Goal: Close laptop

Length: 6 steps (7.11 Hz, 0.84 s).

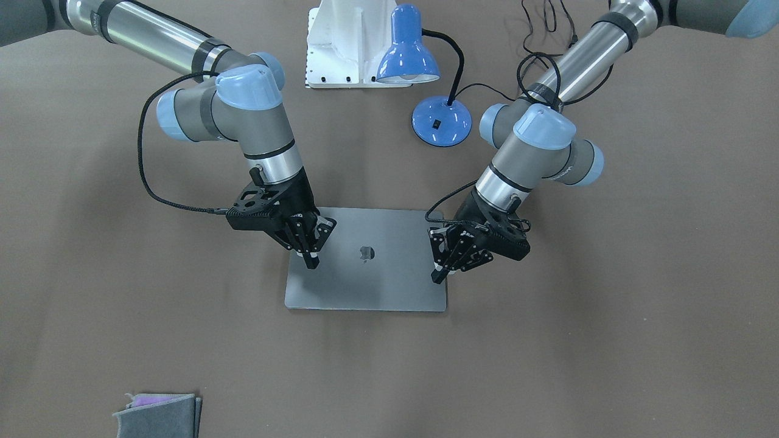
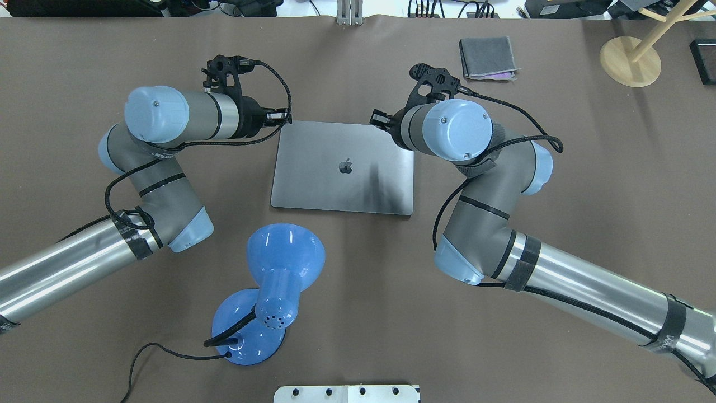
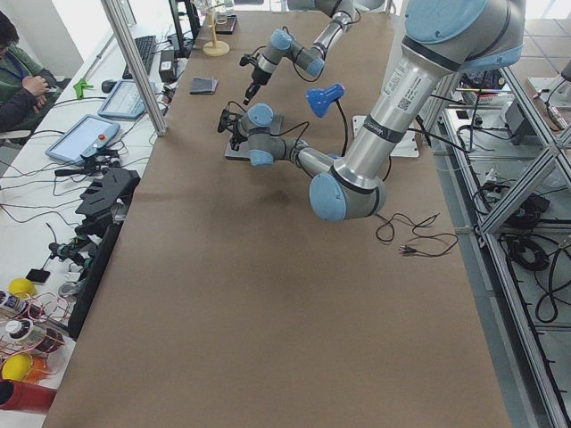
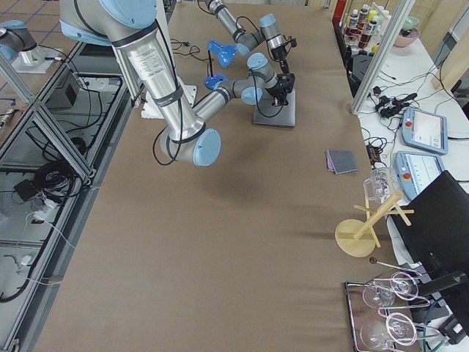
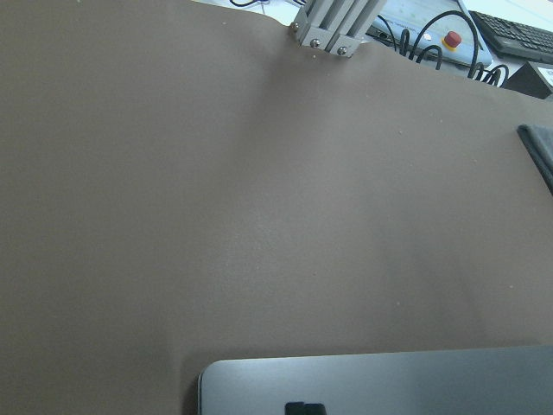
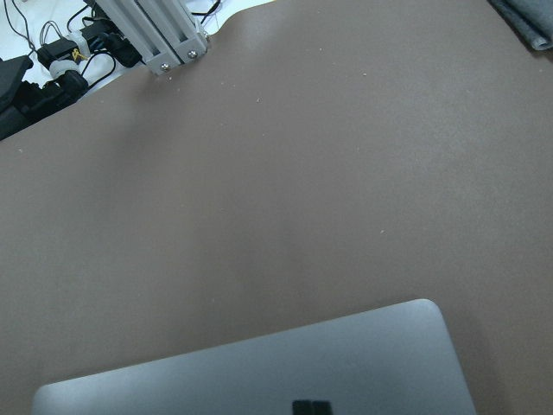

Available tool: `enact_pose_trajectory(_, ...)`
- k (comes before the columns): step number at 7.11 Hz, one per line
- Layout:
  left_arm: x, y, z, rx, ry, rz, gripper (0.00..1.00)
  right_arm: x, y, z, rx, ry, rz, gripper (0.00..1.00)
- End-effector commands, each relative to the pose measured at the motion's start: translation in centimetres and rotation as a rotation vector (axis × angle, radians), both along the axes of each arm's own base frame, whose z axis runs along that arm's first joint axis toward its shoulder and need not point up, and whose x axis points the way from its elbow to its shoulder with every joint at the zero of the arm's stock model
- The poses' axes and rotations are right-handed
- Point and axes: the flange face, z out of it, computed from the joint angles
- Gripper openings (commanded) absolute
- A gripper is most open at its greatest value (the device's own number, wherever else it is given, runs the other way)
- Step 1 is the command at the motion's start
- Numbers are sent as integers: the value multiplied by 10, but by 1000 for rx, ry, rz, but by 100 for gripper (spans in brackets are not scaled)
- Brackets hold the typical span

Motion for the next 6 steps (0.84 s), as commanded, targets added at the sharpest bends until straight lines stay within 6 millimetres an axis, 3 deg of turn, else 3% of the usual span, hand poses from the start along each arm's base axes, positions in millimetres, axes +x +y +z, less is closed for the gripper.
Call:
enact_pose_trajectory(1,-16,6,-19,-31,25,89,50,31,-6,-11,-44,-65,-95,44)
enact_pose_trajectory(2,-27,11,-35,-40,24,109,98,51,-12,-9,-52,-72,-92,99)
enact_pose_trajectory(3,-57,16,-29,-77,-4,134,99,72,-1,-4,-61,-18,-119,100)
enact_pose_trajectory(4,-95,8,-43,-150,-32,176,99,100,12,-11,-54,51,-179,100)
enact_pose_trajectory(5,-135,6,-42,-192,-90,183,99,131,14,-7,-84,99,-203,100)
enact_pose_trajectory(6,-171,11,-40,-129,-220,238,99,164,20,9,-67,145,-281,100)
